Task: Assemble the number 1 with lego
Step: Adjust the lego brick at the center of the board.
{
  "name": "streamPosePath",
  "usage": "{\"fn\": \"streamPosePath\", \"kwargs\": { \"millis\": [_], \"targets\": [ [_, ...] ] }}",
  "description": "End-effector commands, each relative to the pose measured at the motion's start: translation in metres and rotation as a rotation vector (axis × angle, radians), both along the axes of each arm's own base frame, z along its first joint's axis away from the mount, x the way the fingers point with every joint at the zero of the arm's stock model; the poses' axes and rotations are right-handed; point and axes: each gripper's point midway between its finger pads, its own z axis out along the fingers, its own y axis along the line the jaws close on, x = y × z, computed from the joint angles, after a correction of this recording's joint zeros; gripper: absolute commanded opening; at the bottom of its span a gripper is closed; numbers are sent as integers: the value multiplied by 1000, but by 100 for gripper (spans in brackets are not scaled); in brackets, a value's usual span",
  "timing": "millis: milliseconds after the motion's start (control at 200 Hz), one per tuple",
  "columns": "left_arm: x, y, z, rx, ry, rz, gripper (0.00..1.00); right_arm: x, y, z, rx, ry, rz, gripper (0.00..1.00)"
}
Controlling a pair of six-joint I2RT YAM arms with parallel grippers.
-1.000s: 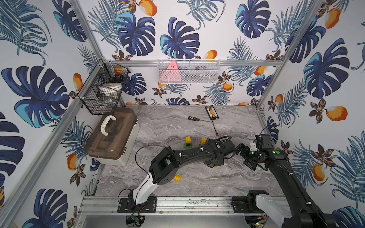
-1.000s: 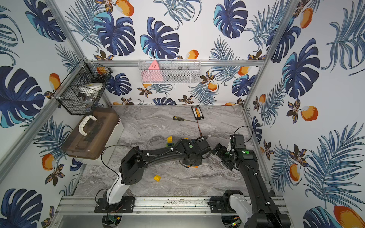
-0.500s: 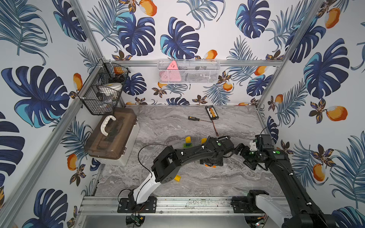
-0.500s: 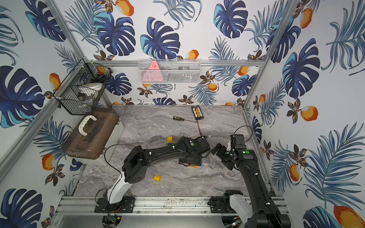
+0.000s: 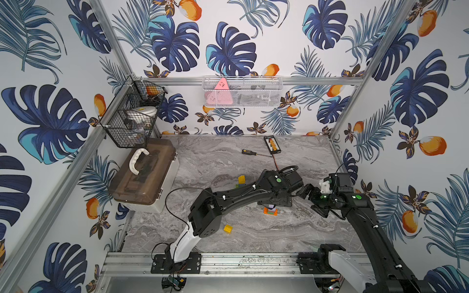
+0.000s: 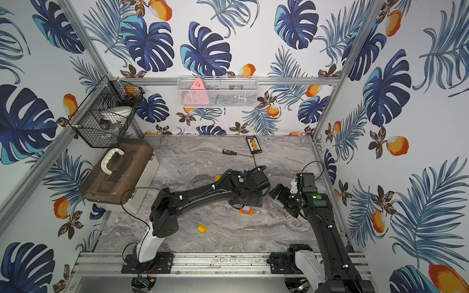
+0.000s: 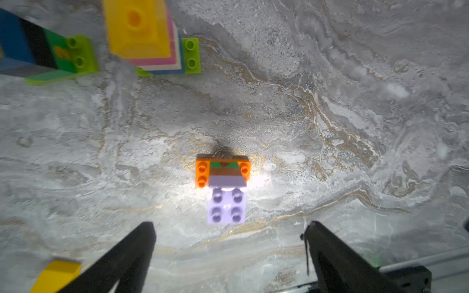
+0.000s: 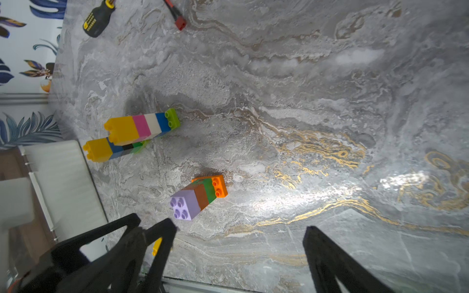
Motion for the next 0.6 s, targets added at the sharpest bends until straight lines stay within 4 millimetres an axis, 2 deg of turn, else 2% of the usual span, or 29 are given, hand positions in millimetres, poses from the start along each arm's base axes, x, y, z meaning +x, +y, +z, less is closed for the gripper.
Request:
{"fn": "streamPosePath", "kwargs": {
  "millis": [0, 120, 140, 170, 210, 325, 420, 520, 595],
  "targets": [
    [-4, 36, 34, -19, -90, 57, 99, -7, 17, 15, 56, -42, 84, 100],
    [-21, 98, 71, -86, -188, 113, 99, -17, 32, 29, 82, -50, 119, 99],
    [-23, 109, 70, -82, -194, 120, 99, -20, 37, 31, 92, -43, 127, 98],
    [-28, 125, 83, -121, -221, 126, 99, -23, 45, 32, 104, -36, 139, 97],
    [-34, 144, 88, -157, -237, 112, 99, -27, 60, 33, 115, -31, 162, 96],
    [-51, 205, 106, -207, -307, 82, 99, -43, 113, 30, 99, -32, 257, 94],
    [-66, 246, 118, -186, -374, 34, 99, -61, 164, 14, 80, 2, 355, 93],
    [-80, 273, 125, -134, -422, -22, 99, -84, 225, -10, 75, 46, 466, 90],
    [-87, 282, 127, -113, -444, -50, 99, -97, 259, -30, 27, 80, 519, 88]
  ]
}}
